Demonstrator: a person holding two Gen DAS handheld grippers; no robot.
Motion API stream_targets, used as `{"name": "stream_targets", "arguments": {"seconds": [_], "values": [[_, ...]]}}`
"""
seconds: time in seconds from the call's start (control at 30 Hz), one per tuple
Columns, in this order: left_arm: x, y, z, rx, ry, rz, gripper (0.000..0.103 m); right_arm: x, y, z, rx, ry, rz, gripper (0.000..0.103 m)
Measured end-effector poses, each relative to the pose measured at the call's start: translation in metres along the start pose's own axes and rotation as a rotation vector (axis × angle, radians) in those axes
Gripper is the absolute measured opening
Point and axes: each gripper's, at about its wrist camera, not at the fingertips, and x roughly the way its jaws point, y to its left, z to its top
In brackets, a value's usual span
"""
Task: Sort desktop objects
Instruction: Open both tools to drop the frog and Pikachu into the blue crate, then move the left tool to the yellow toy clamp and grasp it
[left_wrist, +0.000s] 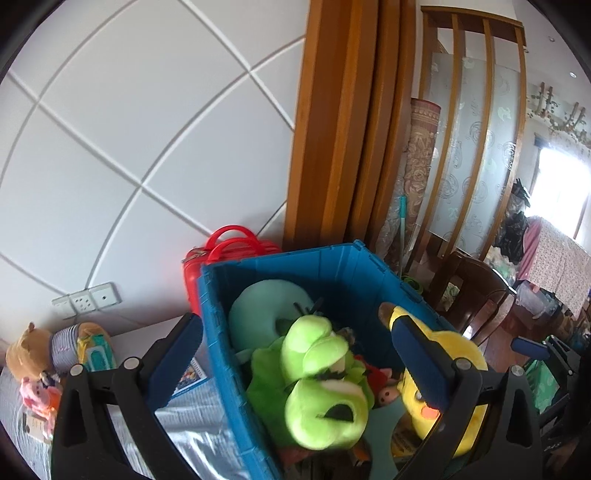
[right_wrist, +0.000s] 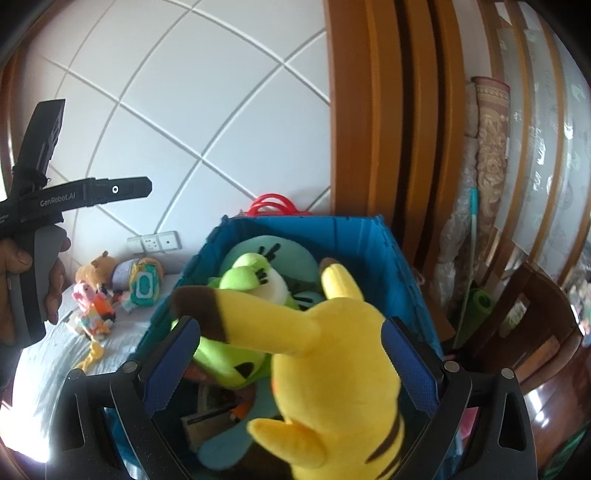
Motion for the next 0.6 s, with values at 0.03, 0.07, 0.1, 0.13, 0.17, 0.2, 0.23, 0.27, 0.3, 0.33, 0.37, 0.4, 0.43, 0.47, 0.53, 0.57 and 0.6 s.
{"name": "stream_targets", "arguments": {"seconds": [0.03,0.07,0.1,0.13,0.17,0.2,0.23,0.27,0.3,0.33,0.37,0.4,0.43,0.47,0.53,0.57,0.6], "values": [[-0.005,0.005,-0.004,-0.006,0.000,0.005,0.103,-0.001,0.005,0.000,-0.006,-0.002,0.005,0.100],[-0.010,0.010,-0.007,-0.011,0.000,0.010,0.103,-0.002,0.011,0.000,-0.011,-0.004,0.012,0.100],[-0.015,0.017,-0.012,-0.021,0.000,0.018,0.103,-0.003,0.017,0.001,-0.017,-0.005,0.019,0.100],[-0.021,0.025,-0.016,-0.031,0.000,0.025,0.103,-0.003,0.023,0.001,-0.022,-0.007,0.025,0.100],[-0.027,0.032,-0.021,-0.041,0.000,0.032,0.103,-0.004,0.030,0.002,-0.031,-0.009,0.033,0.100],[-0.034,0.041,-0.026,-0.052,0.001,0.041,0.103,-0.004,0.039,0.002,-0.042,-0.010,0.040,0.100],[-0.039,0.050,-0.031,-0.062,0.001,0.049,0.103,-0.004,0.048,0.003,-0.051,-0.007,0.048,0.100],[-0.045,0.058,-0.036,-0.071,0.001,0.056,0.103,-0.003,0.057,0.004,-0.061,-0.005,0.056,0.100],[-0.050,0.068,-0.041,-0.084,0.003,0.065,0.103,-0.002,0.064,0.005,-0.070,-0.003,0.062,0.100],[-0.055,0.079,-0.046,-0.096,0.005,0.074,0.103,-0.002,0.075,0.005,-0.084,-0.001,0.069,0.100],[-0.060,0.089,-0.052,-0.108,0.006,0.082,0.103,-0.001,0.081,0.006,-0.092,0.001,0.073,0.100],[-0.065,0.100,-0.057,-0.120,0.008,0.091,0.103,0.000,0.092,0.006,-0.102,0.004,0.080,0.100],[-0.070,0.110,-0.063,-0.133,0.010,0.100,0.103,0.002,0.102,0.006,-0.111,0.007,0.088,0.100],[-0.075,0.121,-0.068,-0.145,0.011,0.108,0.103,0.003,0.112,0.006,-0.119,0.010,0.095,0.100],[-0.085,0.142,-0.079,-0.169,0.015,0.126,0.103,0.006,0.134,0.006,-0.135,0.017,0.110,0.100],[-0.090,0.153,-0.085,-0.181,0.020,0.133,0.103,0.008,0.145,0.006,-0.143,0.022,0.118,0.100],[-0.094,0.163,-0.090,-0.190,0.023,0.142,0.103,0.011,0.155,0.005,-0.151,0.027,0.126,0.100]]}}
